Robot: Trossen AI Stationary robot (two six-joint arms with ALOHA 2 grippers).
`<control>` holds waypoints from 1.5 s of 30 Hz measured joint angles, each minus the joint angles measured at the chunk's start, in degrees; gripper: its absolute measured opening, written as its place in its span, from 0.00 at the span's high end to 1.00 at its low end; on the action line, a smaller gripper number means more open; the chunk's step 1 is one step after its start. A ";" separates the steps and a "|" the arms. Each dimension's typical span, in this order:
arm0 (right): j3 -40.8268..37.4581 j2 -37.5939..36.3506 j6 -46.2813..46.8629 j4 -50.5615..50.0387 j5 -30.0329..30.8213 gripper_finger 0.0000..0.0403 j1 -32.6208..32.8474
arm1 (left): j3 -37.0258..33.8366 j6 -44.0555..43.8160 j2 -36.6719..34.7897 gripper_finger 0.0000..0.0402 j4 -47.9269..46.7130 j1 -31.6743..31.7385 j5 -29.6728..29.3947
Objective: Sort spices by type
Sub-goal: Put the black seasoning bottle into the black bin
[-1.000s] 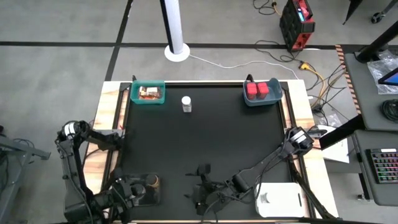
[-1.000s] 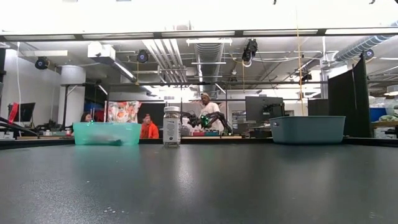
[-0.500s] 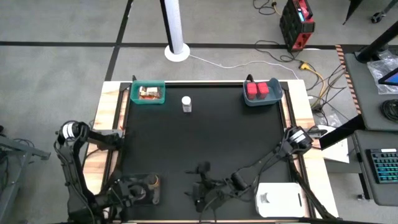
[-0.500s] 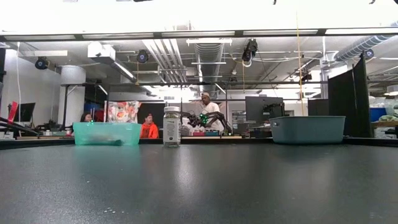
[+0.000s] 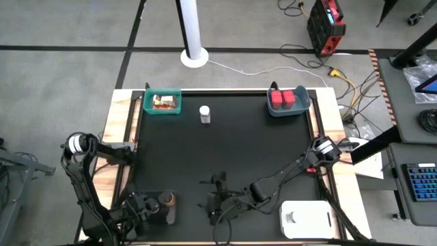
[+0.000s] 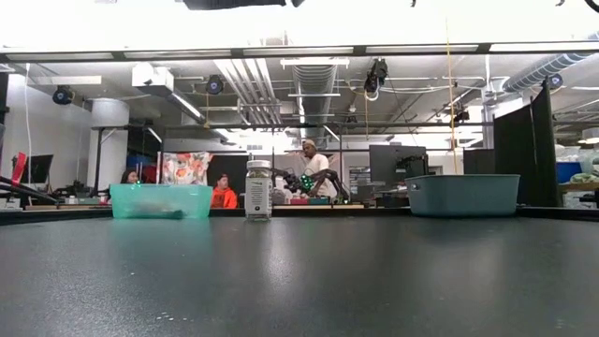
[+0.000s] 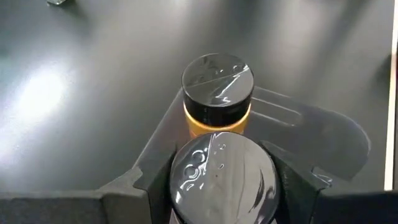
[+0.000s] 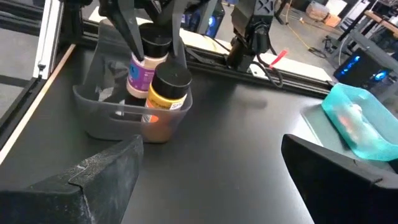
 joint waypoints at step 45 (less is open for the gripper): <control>-0.13 0.00 -0.87 4.11 -3.43 0.07 -1.07 | -22.39 37.43 -22.11 0.55 33.35 -1.51 -6.62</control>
